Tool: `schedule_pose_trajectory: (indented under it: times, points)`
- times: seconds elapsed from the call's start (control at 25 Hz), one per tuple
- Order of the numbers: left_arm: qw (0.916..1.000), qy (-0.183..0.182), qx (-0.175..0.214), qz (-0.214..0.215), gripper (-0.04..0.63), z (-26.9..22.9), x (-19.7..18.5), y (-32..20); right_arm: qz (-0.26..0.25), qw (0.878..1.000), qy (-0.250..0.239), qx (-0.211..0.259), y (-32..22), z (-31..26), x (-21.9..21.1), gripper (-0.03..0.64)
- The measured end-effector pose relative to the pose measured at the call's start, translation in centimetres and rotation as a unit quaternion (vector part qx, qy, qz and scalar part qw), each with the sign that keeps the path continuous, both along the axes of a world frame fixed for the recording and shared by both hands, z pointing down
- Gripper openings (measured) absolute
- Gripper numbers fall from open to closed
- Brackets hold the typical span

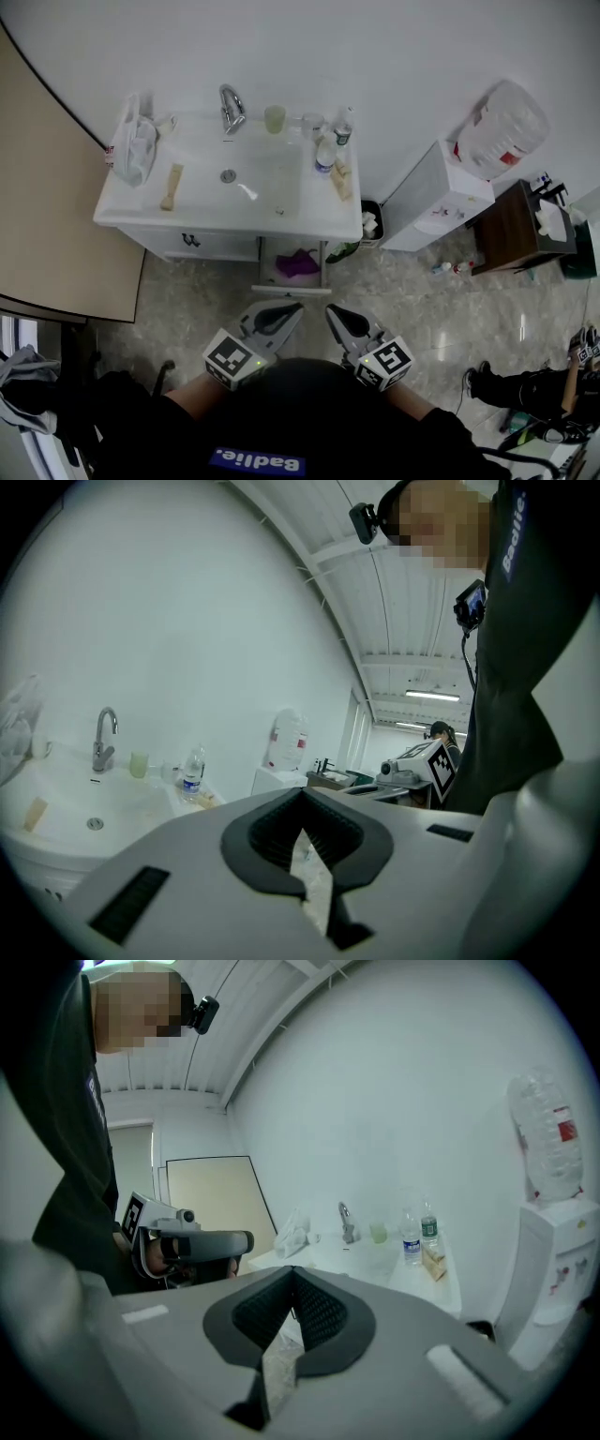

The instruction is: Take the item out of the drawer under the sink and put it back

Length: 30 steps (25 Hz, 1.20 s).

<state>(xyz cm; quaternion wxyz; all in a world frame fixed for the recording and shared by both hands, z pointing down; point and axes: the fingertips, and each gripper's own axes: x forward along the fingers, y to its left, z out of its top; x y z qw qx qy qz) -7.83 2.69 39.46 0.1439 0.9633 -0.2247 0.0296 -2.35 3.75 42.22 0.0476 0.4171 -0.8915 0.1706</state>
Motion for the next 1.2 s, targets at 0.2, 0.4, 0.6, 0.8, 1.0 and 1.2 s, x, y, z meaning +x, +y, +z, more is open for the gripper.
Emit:
schedule_pose_trajectory:
  times: [0.2, 0.4, 0.6, 0.8, 1.0, 1.2]
  points:
    - [0.9998, 0.000, -0.011, 0.017, 0.006, 0.5, -0.6, -3.1, 0.007, 1.000, 0.006, 0.003, -2.9, -0.3, -0.6, 0.002]
    - [0.9998, -0.007, -0.019, 0.005, 0.006, 1.7, 0.7, -4.7, -0.003, 1.000, -0.004, 0.002, -4.9, -0.2, 0.4, 0.002]
    - [0.9996, -0.012, -0.018, -0.020, 0.006, 1.6, 2.9, -5.6, -0.031, 0.999, -0.010, -0.004, -6.3, 0.1, 2.1, 0.002]
    - [0.9982, -0.025, -0.025, -0.048, 0.006, 2.5, 4.3, -7.4, -0.052, 0.998, -0.019, -0.015, -6.9, 1.1, 3.6, 0.002]
    - [0.9973, -0.033, -0.018, -0.063, 0.006, 4.1, 5.7, -9.4, -0.059, 0.998, -0.021, -0.028, -7.6, 2.3, 4.8, 0.002]
    - [0.9954, -0.077, -0.032, -0.048, 0.006, 7.9, 6.9, -10.3, -0.068, 0.997, -0.022, -0.033, -7.9, 2.9, 4.8, 0.002]
